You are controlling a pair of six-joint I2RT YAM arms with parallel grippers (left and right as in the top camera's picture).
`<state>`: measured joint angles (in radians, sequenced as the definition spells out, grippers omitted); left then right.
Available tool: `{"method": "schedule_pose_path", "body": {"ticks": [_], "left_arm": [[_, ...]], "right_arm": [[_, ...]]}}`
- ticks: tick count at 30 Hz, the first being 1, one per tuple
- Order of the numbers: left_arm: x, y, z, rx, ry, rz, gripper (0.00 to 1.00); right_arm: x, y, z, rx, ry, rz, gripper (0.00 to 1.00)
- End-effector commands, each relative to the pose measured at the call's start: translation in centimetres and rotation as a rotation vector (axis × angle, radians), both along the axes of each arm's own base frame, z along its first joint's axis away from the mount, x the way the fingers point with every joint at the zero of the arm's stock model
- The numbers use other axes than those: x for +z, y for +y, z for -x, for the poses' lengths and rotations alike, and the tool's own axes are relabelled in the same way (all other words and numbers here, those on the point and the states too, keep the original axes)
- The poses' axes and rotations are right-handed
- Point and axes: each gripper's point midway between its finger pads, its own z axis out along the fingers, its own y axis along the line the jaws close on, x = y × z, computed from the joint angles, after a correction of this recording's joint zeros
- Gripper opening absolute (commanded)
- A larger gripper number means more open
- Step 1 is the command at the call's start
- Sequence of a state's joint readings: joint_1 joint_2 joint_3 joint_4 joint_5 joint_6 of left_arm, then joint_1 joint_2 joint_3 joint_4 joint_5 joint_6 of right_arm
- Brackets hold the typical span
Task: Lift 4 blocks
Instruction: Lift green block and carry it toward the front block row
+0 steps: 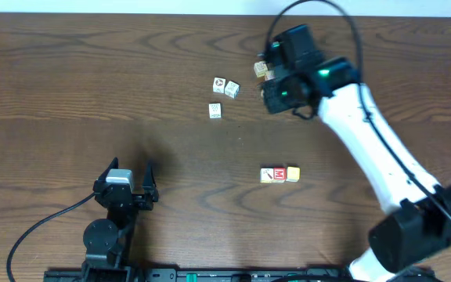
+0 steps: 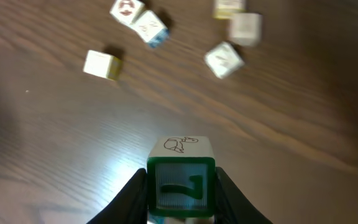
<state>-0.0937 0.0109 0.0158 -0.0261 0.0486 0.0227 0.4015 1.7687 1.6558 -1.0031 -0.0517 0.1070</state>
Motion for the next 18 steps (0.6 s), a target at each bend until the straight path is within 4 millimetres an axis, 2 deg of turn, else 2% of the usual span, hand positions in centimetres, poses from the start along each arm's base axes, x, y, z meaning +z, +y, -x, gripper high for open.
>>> {"method": "schedule_pose_path", "body": {"ticks": [1, 4, 8, 13, 18], "left_arm": [[-1.6, 0.2, 0.1, 0.014, 0.052, -0.002, 0.73], [-1.6, 0.2, 0.1, 0.014, 0.052, -0.002, 0.73], [-1.6, 0.2, 0.1, 0.014, 0.052, -0.002, 0.73], [-1.6, 0.2, 0.1, 0.014, 0.052, -0.002, 0.73], [-1.6, 0.2, 0.1, 0.014, 0.052, -0.002, 0.73]], "right_arm": [[2.3, -2.2, 0.5, -0.055, -0.014, -0.011, 0.29], [1.9, -3.9, 1.8, -0.087, 0.048, 0.014, 0.31], [0.5, -6.4, 3.6, -0.171, 0.133, 0.107, 0.26], [-1.9, -6.9, 5.1, -0.198, 0.205, 0.134, 0.21], [-5.7, -7.4, 6.6, -0.227, 0.278, 0.153, 0.19]]}}
